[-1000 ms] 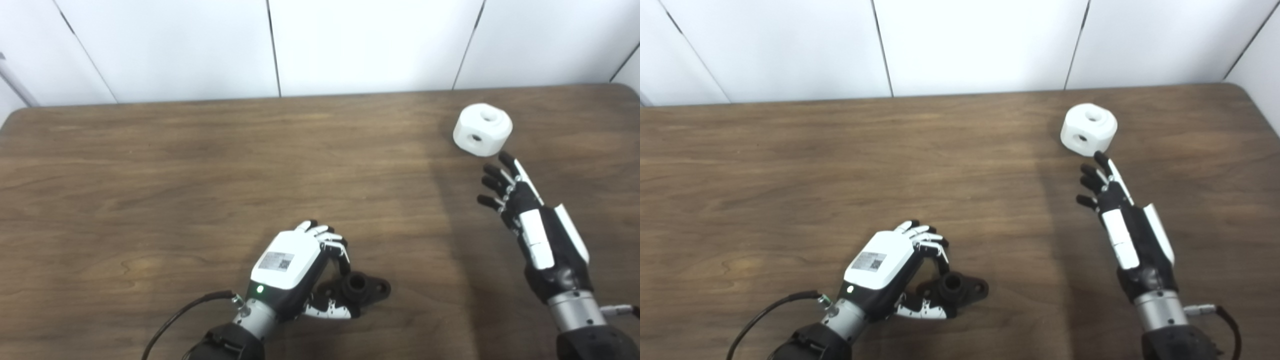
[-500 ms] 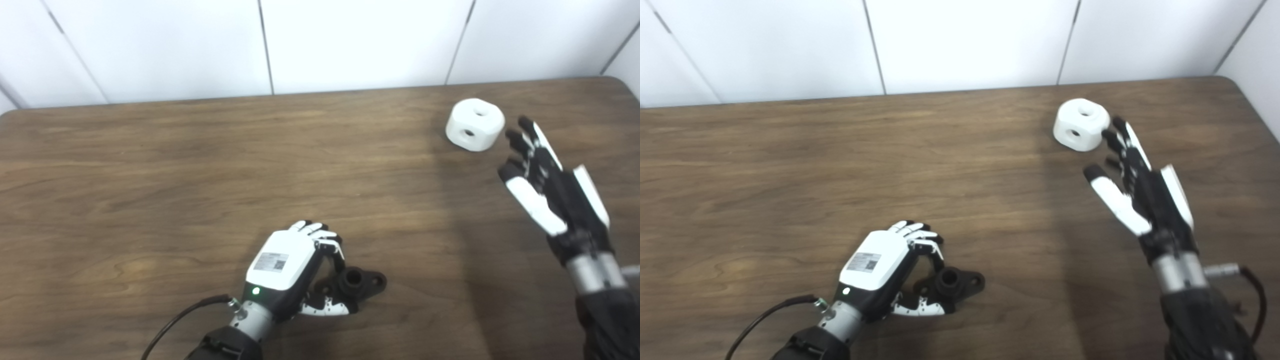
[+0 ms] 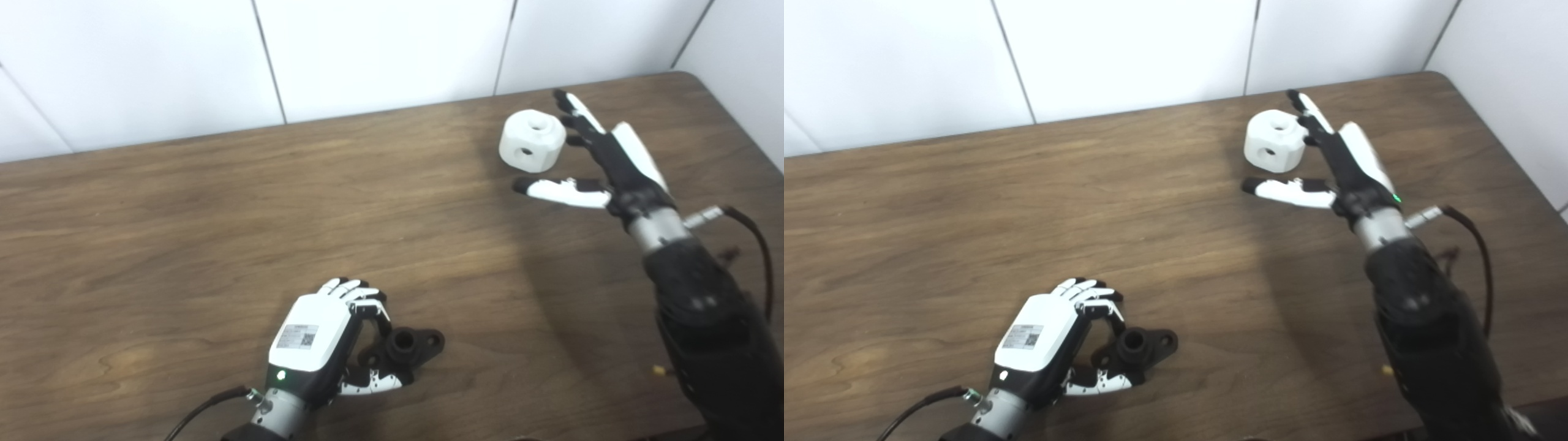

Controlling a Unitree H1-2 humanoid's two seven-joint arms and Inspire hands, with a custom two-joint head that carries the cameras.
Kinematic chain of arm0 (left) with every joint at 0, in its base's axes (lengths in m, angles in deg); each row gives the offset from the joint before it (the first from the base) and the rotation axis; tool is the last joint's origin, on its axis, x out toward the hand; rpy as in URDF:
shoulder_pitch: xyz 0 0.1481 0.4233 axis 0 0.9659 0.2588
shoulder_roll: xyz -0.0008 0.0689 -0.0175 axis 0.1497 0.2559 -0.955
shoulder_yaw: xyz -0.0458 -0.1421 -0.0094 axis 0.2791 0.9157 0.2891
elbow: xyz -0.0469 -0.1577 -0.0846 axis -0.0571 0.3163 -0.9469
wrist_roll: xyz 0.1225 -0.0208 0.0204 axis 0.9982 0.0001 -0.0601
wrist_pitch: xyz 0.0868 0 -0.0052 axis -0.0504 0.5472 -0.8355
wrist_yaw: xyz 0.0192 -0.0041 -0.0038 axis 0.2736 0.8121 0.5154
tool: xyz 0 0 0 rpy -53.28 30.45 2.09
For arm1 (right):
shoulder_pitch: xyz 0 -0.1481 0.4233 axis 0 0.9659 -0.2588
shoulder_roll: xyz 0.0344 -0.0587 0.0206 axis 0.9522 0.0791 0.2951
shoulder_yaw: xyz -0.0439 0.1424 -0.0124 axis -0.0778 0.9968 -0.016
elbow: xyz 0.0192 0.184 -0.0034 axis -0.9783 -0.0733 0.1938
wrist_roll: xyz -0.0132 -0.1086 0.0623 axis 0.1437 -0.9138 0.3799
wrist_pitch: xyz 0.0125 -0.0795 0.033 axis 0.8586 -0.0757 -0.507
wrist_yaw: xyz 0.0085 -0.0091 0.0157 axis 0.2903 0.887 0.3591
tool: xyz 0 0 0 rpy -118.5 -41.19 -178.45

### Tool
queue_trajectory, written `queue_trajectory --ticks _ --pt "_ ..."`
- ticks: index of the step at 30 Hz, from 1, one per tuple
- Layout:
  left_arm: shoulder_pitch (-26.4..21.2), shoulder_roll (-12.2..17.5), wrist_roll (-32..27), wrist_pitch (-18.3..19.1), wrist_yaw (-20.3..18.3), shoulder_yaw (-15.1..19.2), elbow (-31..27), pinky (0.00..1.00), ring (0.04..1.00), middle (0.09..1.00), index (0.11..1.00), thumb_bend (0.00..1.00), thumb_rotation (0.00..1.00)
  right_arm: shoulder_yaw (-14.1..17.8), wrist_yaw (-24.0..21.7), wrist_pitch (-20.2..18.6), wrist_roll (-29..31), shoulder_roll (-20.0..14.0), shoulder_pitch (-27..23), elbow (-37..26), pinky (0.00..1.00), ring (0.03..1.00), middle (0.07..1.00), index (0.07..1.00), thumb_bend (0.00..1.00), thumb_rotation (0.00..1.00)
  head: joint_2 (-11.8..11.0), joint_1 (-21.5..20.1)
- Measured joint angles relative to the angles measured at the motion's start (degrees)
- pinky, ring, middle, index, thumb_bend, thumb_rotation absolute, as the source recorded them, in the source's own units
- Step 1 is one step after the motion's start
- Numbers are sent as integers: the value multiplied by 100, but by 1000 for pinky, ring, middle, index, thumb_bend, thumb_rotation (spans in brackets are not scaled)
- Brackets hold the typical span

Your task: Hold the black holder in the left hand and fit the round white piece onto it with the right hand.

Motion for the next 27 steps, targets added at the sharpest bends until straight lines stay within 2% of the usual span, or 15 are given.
queue_trajectory --ticks 4,11,15,27 --pt "2 29 -103 -70 23 47 32 879 852 763 486 522 50 -192 -47 -15 -439 -122 -388 441 950 1000 999 974 739 437 -79 -115" --pt "6 55 -153 -124 7 104 39 878 853 764 485 522 50 -390 -316 -83 -1126 -108 -892 1110 934 1000 1000 962 749 411 -229 -256" --pt "7 121 -265 -203 23 171 75 865 850 761 485 522 50 -480 -397 -86 -1430 -83 -1121 1485 939 1000 1000 960 747 392 -396 -431" --pt "9 253 -374 -383 85 273 99 855 844 758 485 522 50 -544 -502 -87 -1798 -53 -1573 2333 961 1000 1000 950 757 412 -545 -668"
